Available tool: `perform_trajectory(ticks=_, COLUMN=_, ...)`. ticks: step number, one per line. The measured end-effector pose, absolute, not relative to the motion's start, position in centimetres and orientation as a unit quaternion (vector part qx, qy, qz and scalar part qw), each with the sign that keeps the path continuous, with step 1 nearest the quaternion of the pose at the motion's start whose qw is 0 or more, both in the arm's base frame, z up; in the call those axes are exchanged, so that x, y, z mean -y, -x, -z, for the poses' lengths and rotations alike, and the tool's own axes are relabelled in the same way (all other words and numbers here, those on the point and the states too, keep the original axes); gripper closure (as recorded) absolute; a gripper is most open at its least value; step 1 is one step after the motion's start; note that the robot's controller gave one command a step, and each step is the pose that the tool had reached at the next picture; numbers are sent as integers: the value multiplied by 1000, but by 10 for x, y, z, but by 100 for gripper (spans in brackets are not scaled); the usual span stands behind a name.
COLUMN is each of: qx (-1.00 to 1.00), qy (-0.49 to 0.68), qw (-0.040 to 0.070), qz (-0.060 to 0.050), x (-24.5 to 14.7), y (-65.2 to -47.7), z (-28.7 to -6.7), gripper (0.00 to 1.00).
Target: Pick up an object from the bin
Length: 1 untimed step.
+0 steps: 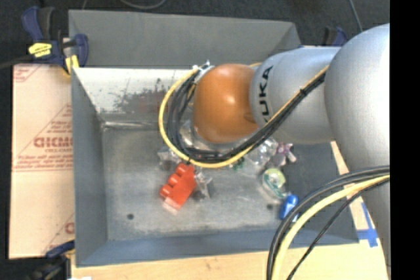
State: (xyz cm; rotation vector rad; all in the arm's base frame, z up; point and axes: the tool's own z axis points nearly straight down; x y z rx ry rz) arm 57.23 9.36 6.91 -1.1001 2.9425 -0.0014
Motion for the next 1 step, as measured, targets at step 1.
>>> perform_trajectory(ticks=1, qx=-938, qy=347, qw=1, qz=0, x=-94, y=-573, z=-70, gripper=0)
